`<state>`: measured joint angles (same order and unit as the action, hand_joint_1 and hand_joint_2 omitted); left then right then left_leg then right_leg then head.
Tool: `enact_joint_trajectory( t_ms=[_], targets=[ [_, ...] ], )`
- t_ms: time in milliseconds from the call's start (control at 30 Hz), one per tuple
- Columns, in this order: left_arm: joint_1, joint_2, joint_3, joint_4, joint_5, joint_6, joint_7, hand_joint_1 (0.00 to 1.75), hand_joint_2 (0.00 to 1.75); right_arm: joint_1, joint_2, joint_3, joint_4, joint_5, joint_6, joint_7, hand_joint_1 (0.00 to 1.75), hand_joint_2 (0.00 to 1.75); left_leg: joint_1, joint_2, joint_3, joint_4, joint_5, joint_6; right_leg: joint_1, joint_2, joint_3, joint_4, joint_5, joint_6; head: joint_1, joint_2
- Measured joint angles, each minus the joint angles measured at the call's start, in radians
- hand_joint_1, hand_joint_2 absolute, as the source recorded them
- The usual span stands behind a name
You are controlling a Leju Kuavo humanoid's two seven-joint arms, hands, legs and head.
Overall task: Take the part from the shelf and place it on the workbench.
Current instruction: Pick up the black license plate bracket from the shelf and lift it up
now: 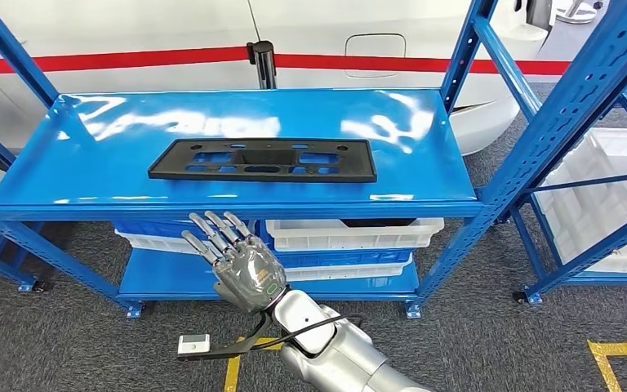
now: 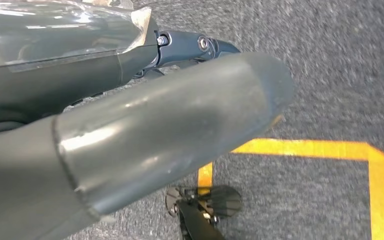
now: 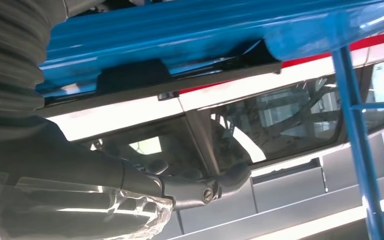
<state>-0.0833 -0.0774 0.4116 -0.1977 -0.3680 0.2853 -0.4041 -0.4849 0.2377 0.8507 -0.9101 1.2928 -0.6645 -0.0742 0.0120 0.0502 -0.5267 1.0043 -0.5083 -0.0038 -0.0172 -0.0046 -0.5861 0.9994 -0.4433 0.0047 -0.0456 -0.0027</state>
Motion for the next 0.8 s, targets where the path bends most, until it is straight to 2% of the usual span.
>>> enact_joint_trajectory(
  t_ms=[67, 133, 167, 200, 233, 267, 300, 333, 367, 433, 500, 533, 567, 633, 667, 700, 733, 767, 800],
  targets=[
    [0.001, 0.0, 0.001, 0.0, 0.0, 0.0, 0.0, 0.0, 0.0, -0.001, 0.004, 0.0, -0.002, 0.0, 0.0, 0.0, 0.0, 1.75, 0.005, -0.032, -0.049, 0.099, -0.054, -0.01, -0.003, 0.008, 0.003, -0.002, -0.001, -0.012, -0.003, 0.0],
    [0.003, 0.0, 0.003, 0.0, 0.0, 0.0, 0.0, 0.0, 0.0, 0.0, 0.005, 0.001, -0.002, 0.0, 0.0, 0.0, 0.0, 1.75, 0.007, -0.046, -0.127, 0.236, -0.106, -0.016, -0.001, 0.016, 0.004, -0.001, -0.004, -0.017, -0.004, 0.0],
    [0.005, 0.0, 0.004, 0.0, 0.0, 0.0, 0.0, 0.0, 0.0, 0.001, 0.005, 0.001, -0.002, 0.0, 0.001, 0.0, 0.0, 1.75, 0.008, -0.047, -0.153, 0.273, -0.107, -0.017, 0.0, 0.021, 0.005, -0.001, -0.005, -0.018, -0.005, 0.0],
    [0.006, 0.0, 0.004, 0.0, 0.0, 0.001, 0.0, 0.0, 0.0, 0.001, 0.005, 0.001, -0.002, 0.001, 0.002, 0.0, 0.0, 1.75, 0.008, -0.048, -0.161, 0.269, -0.086, -0.016, 0.001, 0.026, 0.008, -0.001, -0.006, -0.019, -0.005, 0.0],
    [0.007, 0.0, 0.005, 0.0, 0.0, 0.002, 0.0, 0.0, 0.0, 0.002, 0.005, 0.001, -0.003, 0.002, 0.003, 0.0, 0.0, 1.75, 0.009, -0.048, -0.147, 0.224, -0.047, -0.014, 0.001, 0.031, 0.012, -0.001, -0.008, -0.019, -0.005, 0.0],
    [0.007, 0.001, 0.007, 0.0, 0.0, 0.004, 0.0, 0.0, 0.0, 0.002, 0.006, 0.001, -0.004, 0.002, 0.003, 0.0, 0.0, 1.75, 0.009, -0.05, -0.118, 0.151, 0.0, -0.011, 0.001, 0.036, 0.016, -0.001, -0.01, -0.019, -0.005, 0.0],
    [0.007, 0.001, 0.009, 0.0, 0.0, 0.005, 0.0, 0.0, 0.0, 0.001, 0.007, 0.001, -0.005, 0.003, 0.004, 0.0, 0.0, 1.75, 0.008, -0.053, -0.088, 0.081, 0.032, -0.008, 0.004, 0.04, 0.018, -0.001, -0.012, -0.017, -0.005, 0.0],
    [0.007, 0.001, 0.011, 0.0, 0.0, 0.007, 0.0, 0.0, 0.0, 0.001, 0.008, 0.001, -0.007, 0.004, 0.004, 0.0, 0.0, 1.75, 0.006, -0.056, -0.065, 0.028, 0.052, -0.005, 0.006, 0.043, 0.019, -0.001, -0.014, -0.014, -0.004, 0.0],
    [0.006, 0.001, 0.013, 0.0, 0.0, 0.008, 0.001, 0.0, 0.0, 0.001, 0.009, 0.001, -0.008, 0.004, 0.004, 0.0, 0.0, 1.75, 0.004, -0.058, -0.054, 0.001, 0.057, -0.001, 0.008, 0.045, 0.017, -0.001, -0.016, -0.01, -0.004, 0.0],
    [0.006, 0.001, 0.015, 0.0, 0.0, 0.011, 0.004, 0.0, 0.0, 0.001, 0.009, 0.001, -0.009, 0.002, 0.004, -0.004, 0.0, 1.75, -0.001, -0.058, -0.052, -0.006, 0.052, 0.01, 0.01, 0.047, 0.016, -0.004, -0.018, 0.0, -0.004, 0.0],
    [0.006, 0.001, 0.017, 0.0, 0.0, 0.015, 0.007, 0.0, 0.0, 0.001, 0.009, 0.002, -0.011, -0.003, 0.002, -0.012, 0.0, 1.75, 0.001, -0.054, -0.043, -0.015, 0.056, 0.024, 0.011, 0.039, 0.008, 0.013, -0.027, 0.009, -0.002, 0.0],
    [0.006, 0.001, 0.018, 0.0, 0.0, 0.017, 0.009, 0.0, 0.0, -0.001, 0.009, 0.002, -0.012, -0.006, 0.001, -0.017, 0.0, 1.75, 0.003, -0.052, -0.038, -0.021, 0.057, 0.031, 0.013, 0.033, -0.009, 0.047, -0.043, 0.009, 0.001, 0.0],
    [0.006, 0.001, 0.02, 0.0, 0.0, 0.019, 0.01, 0.0, 0.0, -0.001, 0.008, 0.002, -0.013, -0.011, 0.001, -0.022, 0.0, 1.75, 0.004, -0.05, -0.033, -0.024, 0.057, 0.037, 0.014, 0.025, -0.038, 0.104, -0.065, 0.006, 0.004, 0.0],
    [0.007, 0.002, 0.022, 0.0, 0.0, 0.022, 0.012, 0.0, 0.0, -0.001, 0.005, 0.003, -0.012, -0.022, 0.0, -0.031, 0.0, 1.75, 0.002, -0.047, -0.028, -0.024, 0.051, 0.044, 0.014, 0.019, -0.118, 0.246, -0.111, 0.001, 0.009, 0.0],
    [0.007, 0.002, 0.023, 0.0, 0.0, 0.022, 0.012, 0.0, 0.0, 0.0, 0.002, 0.003, -0.01, -0.027, 0.0, -0.034, 0.0, 1.75, 0.0, -0.046, -0.025, -0.024, 0.048, 0.045, 0.014, 0.017, -0.147, 0.291, -0.12, 0.003, 0.01, 0.0],
    [0.008, 0.002, 0.023, 0.0, 0.0, 0.022, 0.012, 0.0, 0.0, 0.0, 0.0, 0.003, -0.007, -0.031, -0.001, -0.036, 0.0, 1.75, -0.001, -0.046, -0.02, -0.024, 0.044, 0.045, 0.014, 0.017, -0.157, 0.298, -0.111, 0.009, 0.012, 0.0],
    [0.008, 0.002, 0.024, 0.0, 0.0, 0.022, 0.012, 0.0, 0.0, 0.0, 0.0, 0.003, -0.005, -0.034, -0.002, -0.037, 0.0, 1.75, -0.002, -0.046, -0.013, -0.024, 0.039, 0.044, 0.014, 0.015, -0.145, 0.26, -0.086, 0.016, 0.014, 0.0],
    [0.008, 0.002, 0.024, 0.0, 0.0, 0.022, 0.012, 0.0, 0.0, -0.001, 0.0, 0.003, -0.003, -0.037, -0.003, -0.038, 0.0, 1.75, -0.002, -0.047, -0.005, -0.024, 0.033, 0.042, 0.015, 0.013, -0.114, 0.189, -0.05, 0.021, 0.016, 0.0],
    [0.008, 0.002, 0.024, 0.0, 0.0, 0.022, 0.013, 0.0, 0.0, -0.001, 0.0, 0.004, -0.001, -0.038, -0.003, -0.038, 0.0, 1.75, -0.003, -0.047, 0.003, -0.024, 0.027, 0.039, 0.016, 0.009, -0.08, 0.111, -0.017, 0.023, 0.018, 0.0]
  ],
)
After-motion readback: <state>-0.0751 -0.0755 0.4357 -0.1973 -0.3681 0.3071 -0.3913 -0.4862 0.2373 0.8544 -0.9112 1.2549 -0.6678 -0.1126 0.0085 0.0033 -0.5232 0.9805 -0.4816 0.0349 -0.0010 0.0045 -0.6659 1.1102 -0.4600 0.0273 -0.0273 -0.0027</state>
